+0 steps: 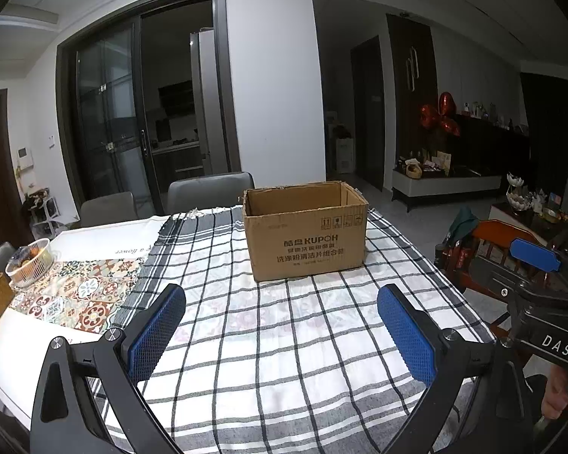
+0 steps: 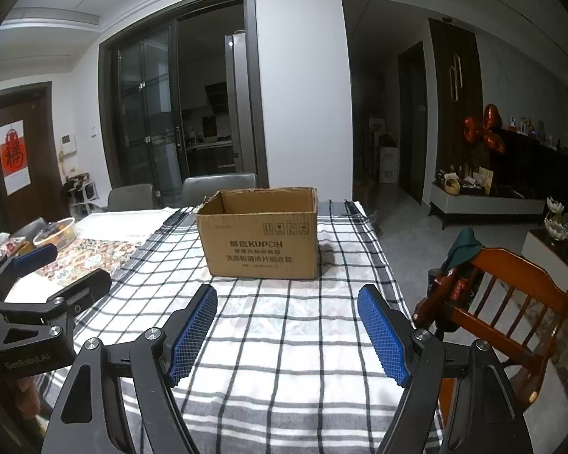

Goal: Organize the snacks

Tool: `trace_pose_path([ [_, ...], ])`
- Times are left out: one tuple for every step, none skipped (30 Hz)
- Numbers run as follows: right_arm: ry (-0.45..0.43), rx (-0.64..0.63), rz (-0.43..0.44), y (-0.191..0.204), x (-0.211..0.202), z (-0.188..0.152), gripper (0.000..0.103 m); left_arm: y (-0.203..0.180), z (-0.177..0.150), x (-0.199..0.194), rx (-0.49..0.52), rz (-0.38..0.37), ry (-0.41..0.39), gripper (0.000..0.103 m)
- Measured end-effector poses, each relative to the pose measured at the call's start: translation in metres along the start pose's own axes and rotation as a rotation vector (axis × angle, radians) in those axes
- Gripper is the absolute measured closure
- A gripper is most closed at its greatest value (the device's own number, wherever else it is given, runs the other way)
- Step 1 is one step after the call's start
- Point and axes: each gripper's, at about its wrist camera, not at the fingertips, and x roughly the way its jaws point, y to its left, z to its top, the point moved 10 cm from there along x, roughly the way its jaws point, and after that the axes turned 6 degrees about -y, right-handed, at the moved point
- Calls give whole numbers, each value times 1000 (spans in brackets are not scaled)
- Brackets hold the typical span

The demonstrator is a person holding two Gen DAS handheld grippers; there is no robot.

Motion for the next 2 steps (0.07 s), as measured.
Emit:
trace_pose_path([
  [1,1,1,0,0,0,26,0,0,0,0,0,-2,0],
  [1,3,1,0,0,-1,26,0,0,0,0,0,-2,0],
])
